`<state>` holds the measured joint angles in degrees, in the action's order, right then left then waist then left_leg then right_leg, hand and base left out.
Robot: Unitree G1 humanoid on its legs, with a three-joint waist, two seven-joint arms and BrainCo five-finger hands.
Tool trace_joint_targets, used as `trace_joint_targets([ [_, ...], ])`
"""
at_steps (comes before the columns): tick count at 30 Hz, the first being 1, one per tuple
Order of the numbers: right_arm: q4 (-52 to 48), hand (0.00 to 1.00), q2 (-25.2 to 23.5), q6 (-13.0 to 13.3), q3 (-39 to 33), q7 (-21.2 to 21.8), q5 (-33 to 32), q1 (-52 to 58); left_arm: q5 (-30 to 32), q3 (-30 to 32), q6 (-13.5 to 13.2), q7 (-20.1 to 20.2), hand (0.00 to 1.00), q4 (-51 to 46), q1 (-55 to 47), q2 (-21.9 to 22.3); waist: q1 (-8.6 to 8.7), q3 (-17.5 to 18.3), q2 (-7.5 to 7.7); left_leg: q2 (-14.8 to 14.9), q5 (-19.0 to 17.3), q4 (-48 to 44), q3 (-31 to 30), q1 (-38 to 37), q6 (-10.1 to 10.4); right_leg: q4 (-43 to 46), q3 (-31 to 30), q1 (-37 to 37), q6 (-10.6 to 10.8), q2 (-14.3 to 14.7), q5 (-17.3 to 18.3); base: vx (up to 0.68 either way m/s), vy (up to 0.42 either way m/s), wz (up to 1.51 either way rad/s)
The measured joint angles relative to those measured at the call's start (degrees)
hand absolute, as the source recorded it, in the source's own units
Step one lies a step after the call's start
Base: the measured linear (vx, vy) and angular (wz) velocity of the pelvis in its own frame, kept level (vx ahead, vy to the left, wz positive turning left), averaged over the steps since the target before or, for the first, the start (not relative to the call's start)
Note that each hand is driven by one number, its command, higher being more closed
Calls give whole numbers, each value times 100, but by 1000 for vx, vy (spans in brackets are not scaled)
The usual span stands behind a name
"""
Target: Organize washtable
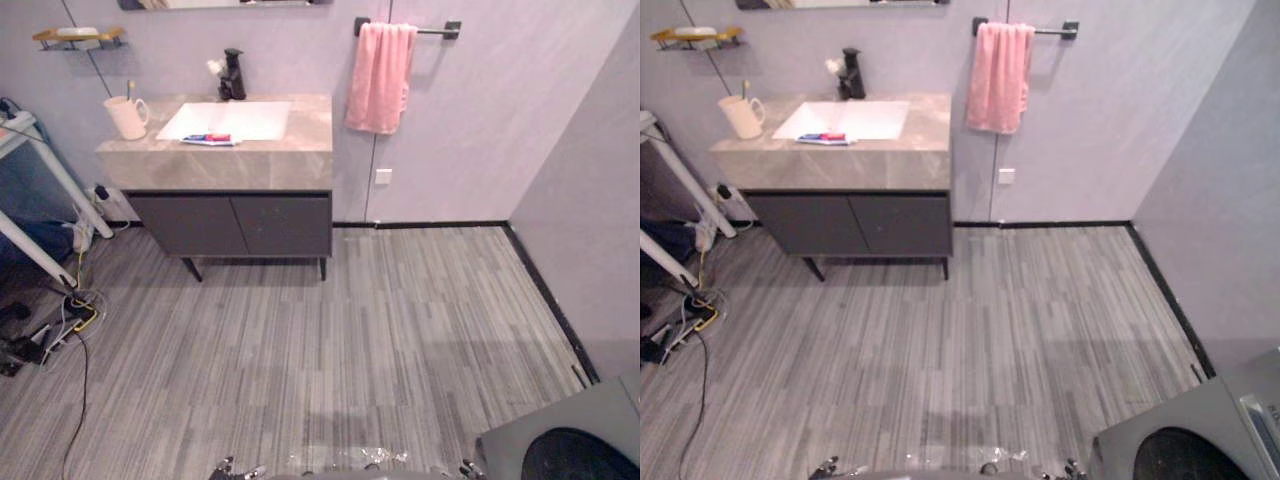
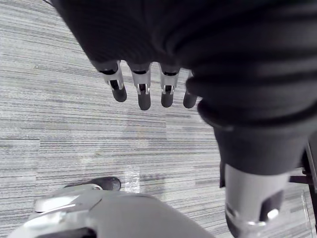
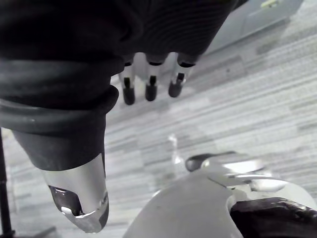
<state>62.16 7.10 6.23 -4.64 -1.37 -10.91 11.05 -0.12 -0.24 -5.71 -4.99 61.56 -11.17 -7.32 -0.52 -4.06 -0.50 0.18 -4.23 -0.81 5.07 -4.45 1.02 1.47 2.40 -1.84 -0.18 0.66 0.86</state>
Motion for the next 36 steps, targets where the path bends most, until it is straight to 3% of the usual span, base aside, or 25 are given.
trace_joint_targets([
  [19, 195, 0, -3, 7, -31, 0, 63, -223, 121, 38, -46, 19, 0, 142, 125, 8, 4, -225, -2, 12, 68, 390, 303, -509, -44, -635, -150, -485, 49, 51, -178, 27, -5, -7],
  [22, 162, 0, 10, 4, -35, 2, 49, -269, 81, 25, -46, 20, 0, 141, 216, 8, 0, -330, 19, 62, 44, 384, 522, -454, -16, -596, -319, -340, 43, 107, -208, -60, -22, -32],
  [23, 161, 0, 3, 1, -36, 1, 41, -297, 68, 16, -47, 19, 0, 141, 244, -9, -9, -349, -51, 104, 30, 347, 644, -363, 2, -486, -362, -158, 1, 132, -175, -50, -23, -44],
  [27, 145, 0, -58, 3, -166, 0, 7, -365, 50, -32, -42, 17, 0, 142, 375, -69, 48, -475, 43, 226, -82, 135, 790, -119, 118, -320, 55, 99, -44, 105, -143, -6, -66, -33],
  [29, 20, 0, -82, 5, -220, 2, -1, -343, 49, -29, -41, 18, 0, 143, 402, -79, 220, -523, 14, 398, -431, -498, 774, 52, 331, -35, 241, 98, -160, 124, 110, 89, -81, 16],
  [30, -37, 0, -87, 8, -230, 1, -3, -312, 49, -26, -41, 21, 0, 142, 400, -78, 227, -532, 4, 470, -542, -805, 789, 128, 466, 49, 263, 96, -197, 133, 204, 77, -95, 16],
  [31, -69, 0, -132, 25, -275, -5, -27, -291, 49, 11, -43, 39, 0, 117, 420, -109, 225, -578, 58, 570, -596, -1709, 816, 411, 507, 193, 270, -7, -247, 108, 360, 91, -129, 2],
  [33, -75, 0, -124, 23, -365, -13, -48, -251, 36, 125, -50, 62, 0, -36, 438, -60, 133, -654, 49, 850, -564, -3358, 870, 973, 514, 481, 136, -128, -356, 138, 585, 108, -125, -20],
  [34, -82, 0, -70, 17, -372, -45, -73, -290, 3, 232, -100, 68, 0, -59, 442, 20, 92, -688, -45, 984, -632, -4166, 808, 1351, 473, 676, 23, -212, -449, 199, 753, 202, -31, -42],
  [36, -62, 0, -50, 11, -383, -123, -126, -351, -60, 278, -115, 65, 0, -132, 406, 58, 83, -723, -73, 823, -825, -4208, 654, 1683, 226, 793, -242, -287, -509, 158, 900, 200, 25, -52],
])
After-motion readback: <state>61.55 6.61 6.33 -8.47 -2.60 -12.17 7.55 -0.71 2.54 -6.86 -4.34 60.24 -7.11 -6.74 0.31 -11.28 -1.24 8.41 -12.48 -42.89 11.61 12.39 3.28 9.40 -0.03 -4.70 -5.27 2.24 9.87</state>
